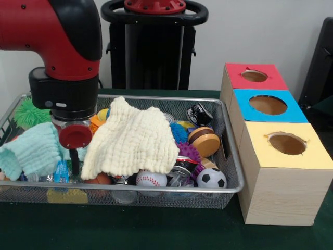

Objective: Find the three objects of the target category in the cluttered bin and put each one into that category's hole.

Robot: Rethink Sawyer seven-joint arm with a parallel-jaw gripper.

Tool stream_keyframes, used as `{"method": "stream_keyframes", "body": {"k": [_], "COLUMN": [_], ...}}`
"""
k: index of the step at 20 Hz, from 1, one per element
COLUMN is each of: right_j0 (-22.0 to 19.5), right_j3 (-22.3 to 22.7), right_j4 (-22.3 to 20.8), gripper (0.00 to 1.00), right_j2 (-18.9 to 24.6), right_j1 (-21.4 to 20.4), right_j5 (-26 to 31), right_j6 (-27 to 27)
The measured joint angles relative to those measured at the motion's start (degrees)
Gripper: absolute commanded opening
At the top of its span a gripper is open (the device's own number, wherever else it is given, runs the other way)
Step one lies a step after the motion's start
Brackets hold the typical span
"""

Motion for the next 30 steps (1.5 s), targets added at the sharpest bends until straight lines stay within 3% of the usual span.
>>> {"method": "stream_keyframes", "body": {"k": [8,30], "right_j0": [2.14,5.0], "right_j3": [-3.41,-8.16], "right_j4": [-3.37,-2.87], "gripper": [1.0,1.0], "right_j2": [-1.59,-4.26], "right_j1": [2.33,4.74], "right_j5": [0.09,4.28], "right_j6": [0.0,0.0]}}
